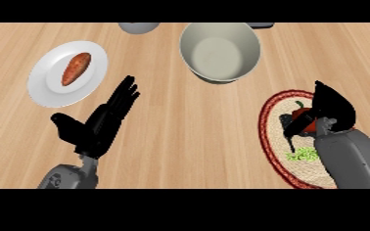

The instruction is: Pick the bell pepper from the placemat and place it in the bowl

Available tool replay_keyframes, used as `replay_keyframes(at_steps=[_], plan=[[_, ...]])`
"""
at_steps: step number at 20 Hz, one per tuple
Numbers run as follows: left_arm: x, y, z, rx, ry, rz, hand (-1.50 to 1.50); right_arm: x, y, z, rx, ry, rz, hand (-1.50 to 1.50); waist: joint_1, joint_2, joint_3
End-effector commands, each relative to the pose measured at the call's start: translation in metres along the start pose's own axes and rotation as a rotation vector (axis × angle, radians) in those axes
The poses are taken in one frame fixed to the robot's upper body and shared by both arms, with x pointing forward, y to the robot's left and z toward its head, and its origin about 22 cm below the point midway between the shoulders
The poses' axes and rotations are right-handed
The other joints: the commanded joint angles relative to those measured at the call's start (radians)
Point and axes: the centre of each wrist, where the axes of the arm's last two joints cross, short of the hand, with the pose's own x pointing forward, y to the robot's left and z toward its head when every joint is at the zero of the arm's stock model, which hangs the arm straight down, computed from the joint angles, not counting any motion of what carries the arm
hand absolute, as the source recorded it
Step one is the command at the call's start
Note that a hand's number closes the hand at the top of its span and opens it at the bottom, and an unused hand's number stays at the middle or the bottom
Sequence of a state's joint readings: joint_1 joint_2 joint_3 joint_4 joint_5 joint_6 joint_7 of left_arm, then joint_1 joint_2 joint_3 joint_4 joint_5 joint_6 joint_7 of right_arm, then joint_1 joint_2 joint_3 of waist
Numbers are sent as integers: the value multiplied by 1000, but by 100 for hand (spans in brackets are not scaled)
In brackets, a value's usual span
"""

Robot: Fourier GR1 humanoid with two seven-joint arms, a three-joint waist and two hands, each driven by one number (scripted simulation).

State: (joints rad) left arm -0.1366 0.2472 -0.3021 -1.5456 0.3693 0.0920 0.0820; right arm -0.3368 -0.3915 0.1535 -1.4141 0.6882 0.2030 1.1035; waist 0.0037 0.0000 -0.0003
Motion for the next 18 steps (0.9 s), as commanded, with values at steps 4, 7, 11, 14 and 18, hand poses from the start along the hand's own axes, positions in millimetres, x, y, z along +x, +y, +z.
replay_keyframes(at_steps=[4,7,11,14,18], plan=[[6,-11,1,3,5,13,0,17,24,2,1,123,30,-150,2,0,0],[3,17,1,-9,-14,3,0,1,20,-8,-14,139,23,-150,-2,0,0],[-2,-3,-3,-18,-4,-1,0,-3,22,-28,-14,154,16,-150,0,1,0],[6,-6,-15,11,-17,-3,0,3,33,-17,-14,139,-1,-150,-2,0,0],[-2,-1,-8,3,1,15,0,-14,48,-28,-15,146,-7,-150,-2,0,0]])
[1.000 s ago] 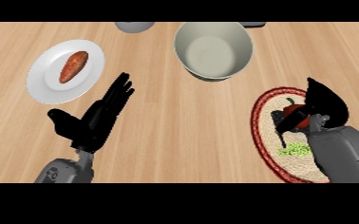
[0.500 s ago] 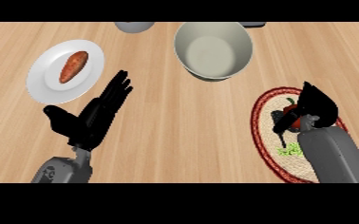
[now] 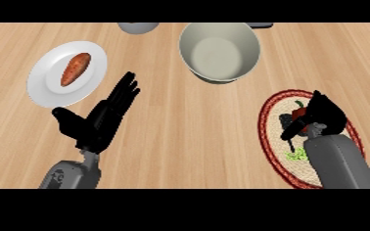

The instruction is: Pick the bell pepper from the placemat and place it in the bowl

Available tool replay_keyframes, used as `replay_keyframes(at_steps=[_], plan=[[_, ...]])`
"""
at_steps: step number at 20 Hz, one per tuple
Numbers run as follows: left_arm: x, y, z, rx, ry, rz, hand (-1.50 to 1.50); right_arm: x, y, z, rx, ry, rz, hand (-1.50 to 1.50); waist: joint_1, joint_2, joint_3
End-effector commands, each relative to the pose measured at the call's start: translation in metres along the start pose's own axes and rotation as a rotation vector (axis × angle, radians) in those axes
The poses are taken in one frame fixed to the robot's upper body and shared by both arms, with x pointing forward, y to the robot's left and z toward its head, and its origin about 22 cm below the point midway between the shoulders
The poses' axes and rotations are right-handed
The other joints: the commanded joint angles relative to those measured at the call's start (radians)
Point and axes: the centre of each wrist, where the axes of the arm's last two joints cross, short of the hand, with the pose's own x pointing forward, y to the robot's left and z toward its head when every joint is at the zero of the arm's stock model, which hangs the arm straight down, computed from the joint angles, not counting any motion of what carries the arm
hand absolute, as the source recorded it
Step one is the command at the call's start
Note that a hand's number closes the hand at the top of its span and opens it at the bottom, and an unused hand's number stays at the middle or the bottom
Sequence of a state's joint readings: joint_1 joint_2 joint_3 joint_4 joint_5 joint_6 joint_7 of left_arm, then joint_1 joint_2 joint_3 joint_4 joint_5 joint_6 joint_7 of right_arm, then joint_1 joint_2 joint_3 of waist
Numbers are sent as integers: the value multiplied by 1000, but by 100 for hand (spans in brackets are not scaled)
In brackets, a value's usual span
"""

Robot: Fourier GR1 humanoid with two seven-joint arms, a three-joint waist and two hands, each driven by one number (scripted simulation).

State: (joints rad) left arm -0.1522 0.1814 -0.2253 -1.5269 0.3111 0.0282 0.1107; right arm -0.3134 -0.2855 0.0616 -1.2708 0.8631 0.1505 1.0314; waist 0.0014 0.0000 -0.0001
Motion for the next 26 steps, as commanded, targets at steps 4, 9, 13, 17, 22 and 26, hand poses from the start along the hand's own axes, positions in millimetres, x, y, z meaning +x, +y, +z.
replay_keyframes(at_steps=[4,9,13,17,22,26], plan=[[10,12,-7,3,-1,4,0,-8,4,-11,-22,43,-15,-150,-2,0,0],[-22,-14,3,-14,-8,-15,0,5,7,-28,-61,-65,-26,150,4,2,0],[-8,4,-4,-15,12,-3,0,-12,13,-34,-63,-79,11,150,0,1,0],[-1,-12,10,-26,13,7,0,9,15,-32,-69,-82,24,150,6,0,0],[4,3,8,-11,13,-7,0,4,16,-29,-127,-120,73,150,2,0,0],[2,-12,-2,-49,2,-1,0,102,63,87,-82,-367,129,150,48,5,-1]])
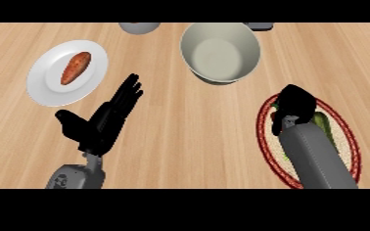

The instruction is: Pick the bell pepper from the placemat and place it in the bowl

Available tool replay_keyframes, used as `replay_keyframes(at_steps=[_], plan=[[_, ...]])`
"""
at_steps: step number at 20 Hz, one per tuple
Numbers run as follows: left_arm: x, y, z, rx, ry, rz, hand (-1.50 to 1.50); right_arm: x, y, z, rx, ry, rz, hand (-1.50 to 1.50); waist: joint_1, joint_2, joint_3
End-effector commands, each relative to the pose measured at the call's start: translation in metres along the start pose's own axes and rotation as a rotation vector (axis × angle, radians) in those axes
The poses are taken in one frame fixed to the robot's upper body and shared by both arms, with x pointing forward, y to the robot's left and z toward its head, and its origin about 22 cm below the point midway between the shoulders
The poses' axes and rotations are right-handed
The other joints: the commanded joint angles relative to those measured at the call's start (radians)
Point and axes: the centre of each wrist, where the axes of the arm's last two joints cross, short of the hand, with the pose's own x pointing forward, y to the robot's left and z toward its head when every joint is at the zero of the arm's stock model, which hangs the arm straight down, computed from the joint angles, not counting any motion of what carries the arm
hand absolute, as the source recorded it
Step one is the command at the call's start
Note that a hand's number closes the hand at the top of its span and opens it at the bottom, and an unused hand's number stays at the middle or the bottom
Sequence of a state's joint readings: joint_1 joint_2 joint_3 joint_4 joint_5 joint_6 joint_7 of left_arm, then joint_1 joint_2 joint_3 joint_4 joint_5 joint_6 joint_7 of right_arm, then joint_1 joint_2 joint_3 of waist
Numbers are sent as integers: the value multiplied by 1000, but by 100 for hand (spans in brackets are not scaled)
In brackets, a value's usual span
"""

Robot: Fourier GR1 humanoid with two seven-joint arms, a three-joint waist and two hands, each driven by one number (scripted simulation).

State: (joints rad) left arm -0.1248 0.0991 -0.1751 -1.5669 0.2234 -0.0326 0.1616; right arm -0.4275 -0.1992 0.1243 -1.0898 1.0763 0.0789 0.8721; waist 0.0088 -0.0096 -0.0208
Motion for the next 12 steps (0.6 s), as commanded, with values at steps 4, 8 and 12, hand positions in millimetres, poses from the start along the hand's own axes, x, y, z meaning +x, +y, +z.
replay_keyframes(at_steps=[4,8,12], plan=[[4,-24,-14,-109,-10,-12,0,122,-10,109,-8,-355,85,150,131,28,21],[1,-17,-18,-96,4,-27,0,151,-29,154,-95,-355,59,150,108,20,20],[0,-20,-18,-82,-7,-4,0,165,-57,195,-155,-418,-35,150,87,13,19]])
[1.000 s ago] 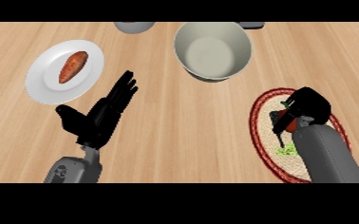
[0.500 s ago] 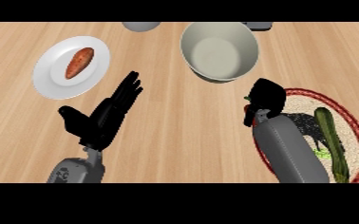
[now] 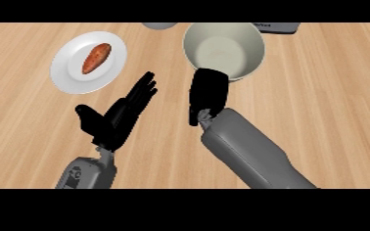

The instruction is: Pick the bell pepper from the placemat and place it in the bowl

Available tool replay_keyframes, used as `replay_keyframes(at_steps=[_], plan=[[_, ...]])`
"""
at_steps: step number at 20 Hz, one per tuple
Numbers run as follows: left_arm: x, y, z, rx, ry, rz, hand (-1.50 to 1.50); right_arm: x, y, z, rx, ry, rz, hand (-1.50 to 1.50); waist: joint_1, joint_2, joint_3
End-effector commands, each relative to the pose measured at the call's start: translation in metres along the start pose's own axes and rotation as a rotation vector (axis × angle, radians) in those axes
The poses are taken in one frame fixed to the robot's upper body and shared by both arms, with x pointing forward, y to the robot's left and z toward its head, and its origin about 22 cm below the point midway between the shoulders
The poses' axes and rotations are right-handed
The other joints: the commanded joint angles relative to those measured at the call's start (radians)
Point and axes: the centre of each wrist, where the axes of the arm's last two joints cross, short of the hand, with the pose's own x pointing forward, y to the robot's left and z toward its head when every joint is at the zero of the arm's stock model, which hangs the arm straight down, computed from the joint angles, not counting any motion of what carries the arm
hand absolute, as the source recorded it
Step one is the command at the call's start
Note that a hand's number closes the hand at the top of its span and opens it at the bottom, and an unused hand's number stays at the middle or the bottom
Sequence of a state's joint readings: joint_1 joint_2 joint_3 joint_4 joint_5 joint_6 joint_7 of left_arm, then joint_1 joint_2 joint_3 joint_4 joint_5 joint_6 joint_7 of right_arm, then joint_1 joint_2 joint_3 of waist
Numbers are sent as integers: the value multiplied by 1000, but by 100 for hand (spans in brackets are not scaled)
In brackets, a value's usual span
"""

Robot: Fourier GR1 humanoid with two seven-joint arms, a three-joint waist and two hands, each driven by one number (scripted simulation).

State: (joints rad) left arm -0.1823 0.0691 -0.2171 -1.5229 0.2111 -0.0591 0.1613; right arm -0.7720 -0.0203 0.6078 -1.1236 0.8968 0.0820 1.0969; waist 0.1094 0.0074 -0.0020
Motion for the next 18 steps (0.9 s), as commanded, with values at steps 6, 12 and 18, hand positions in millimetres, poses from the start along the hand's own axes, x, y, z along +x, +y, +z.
replay_keyframes(at_steps=[6,12,18], plan=[[-8,5,-4,36,23,15,0,67,-77,63,-275,14,-95,150,-33,-12,-2],[-11,4,7,50,14,-4,0,87,-131,69,-381,22,-106,150,-54,-18,-2],[3,12,6,65,-3,0,0,94,-148,62,-409,52,-155,150,-71,-14,0]])
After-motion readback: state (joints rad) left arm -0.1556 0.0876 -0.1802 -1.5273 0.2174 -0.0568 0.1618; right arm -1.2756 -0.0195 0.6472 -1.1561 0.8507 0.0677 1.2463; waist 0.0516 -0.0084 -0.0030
